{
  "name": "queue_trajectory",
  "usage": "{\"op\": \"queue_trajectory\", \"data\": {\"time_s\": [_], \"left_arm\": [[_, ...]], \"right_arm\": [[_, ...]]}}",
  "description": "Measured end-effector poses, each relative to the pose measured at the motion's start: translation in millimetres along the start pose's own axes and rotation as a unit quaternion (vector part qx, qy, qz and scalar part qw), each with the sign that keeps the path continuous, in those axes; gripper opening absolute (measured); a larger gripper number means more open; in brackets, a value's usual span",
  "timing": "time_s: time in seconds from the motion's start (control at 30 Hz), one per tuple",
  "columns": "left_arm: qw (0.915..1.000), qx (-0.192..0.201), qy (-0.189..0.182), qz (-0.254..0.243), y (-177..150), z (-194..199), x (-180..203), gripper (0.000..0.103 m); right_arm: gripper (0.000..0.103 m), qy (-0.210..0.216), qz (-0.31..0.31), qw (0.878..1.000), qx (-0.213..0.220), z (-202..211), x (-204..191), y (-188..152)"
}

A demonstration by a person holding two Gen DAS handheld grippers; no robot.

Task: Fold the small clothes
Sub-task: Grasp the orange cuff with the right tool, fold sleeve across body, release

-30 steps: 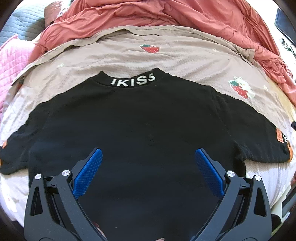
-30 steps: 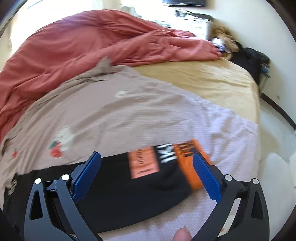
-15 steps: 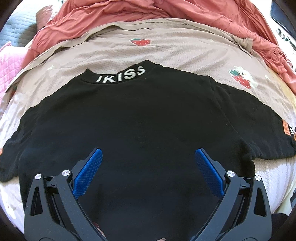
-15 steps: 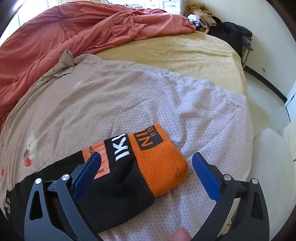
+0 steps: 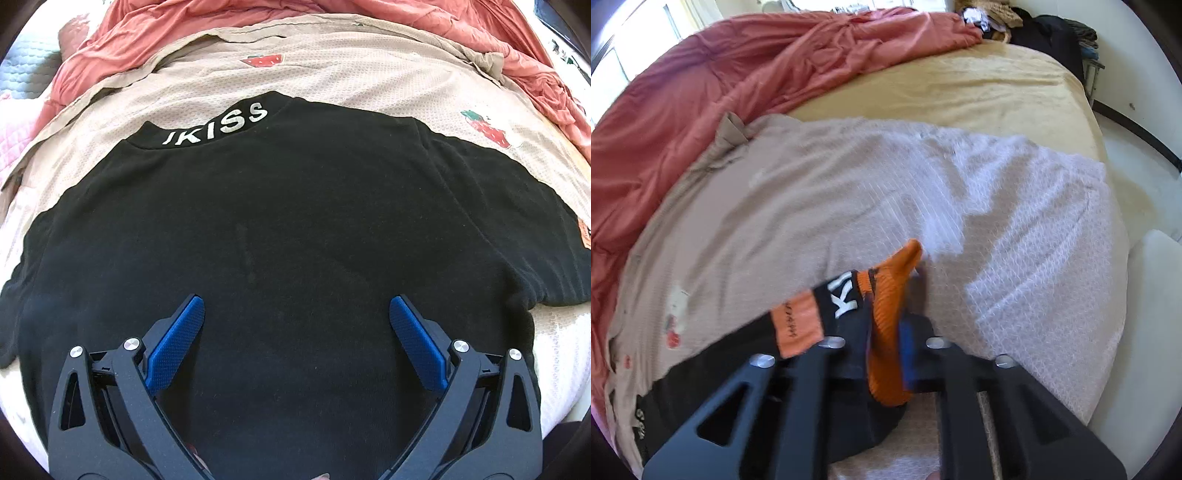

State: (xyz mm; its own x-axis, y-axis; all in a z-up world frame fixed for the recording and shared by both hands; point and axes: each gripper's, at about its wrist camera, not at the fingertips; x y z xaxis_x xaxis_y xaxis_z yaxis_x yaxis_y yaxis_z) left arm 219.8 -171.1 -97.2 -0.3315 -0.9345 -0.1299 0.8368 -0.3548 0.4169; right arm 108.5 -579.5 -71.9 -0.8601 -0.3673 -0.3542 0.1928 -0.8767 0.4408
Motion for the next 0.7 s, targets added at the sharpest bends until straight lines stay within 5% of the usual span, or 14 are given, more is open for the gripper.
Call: {"op": "queue_trajectory", "data": {"time_s": [0.1,0.37,0.7], "left_arm": [[0.9999,0.006,-0.005,0.01,-2.8,7.1,-2.7,0.094],[0.9987,0.012,-0.01,0.048,-20.3,26.0,-23.6,0.094],[0.9935,0.011,0.006,0.113,-52.7,44.4,-82.0,0.094]], "right_arm": [[0.01,0.066,0.018,0.998,0.009,12.0,-15.7,-1.7],[0.01,0.156,0.129,0.979,0.013,37.5,-81.2,-39.5],[0.01,0.286,0.295,0.91,-0.063,76.6,-176.7,-163.3]]}}
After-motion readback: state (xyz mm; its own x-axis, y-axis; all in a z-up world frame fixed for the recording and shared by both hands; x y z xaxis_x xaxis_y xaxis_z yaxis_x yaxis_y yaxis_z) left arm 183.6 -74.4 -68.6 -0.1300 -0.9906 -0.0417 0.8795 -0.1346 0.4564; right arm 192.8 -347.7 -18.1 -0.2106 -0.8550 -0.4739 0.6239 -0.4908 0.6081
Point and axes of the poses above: each gripper's, at about its wrist camera, not at the fingertips, and z roughly against the way its jaws point, x to its right, y to its top, and after that the axes turned 13 degrees about -z, right-handed
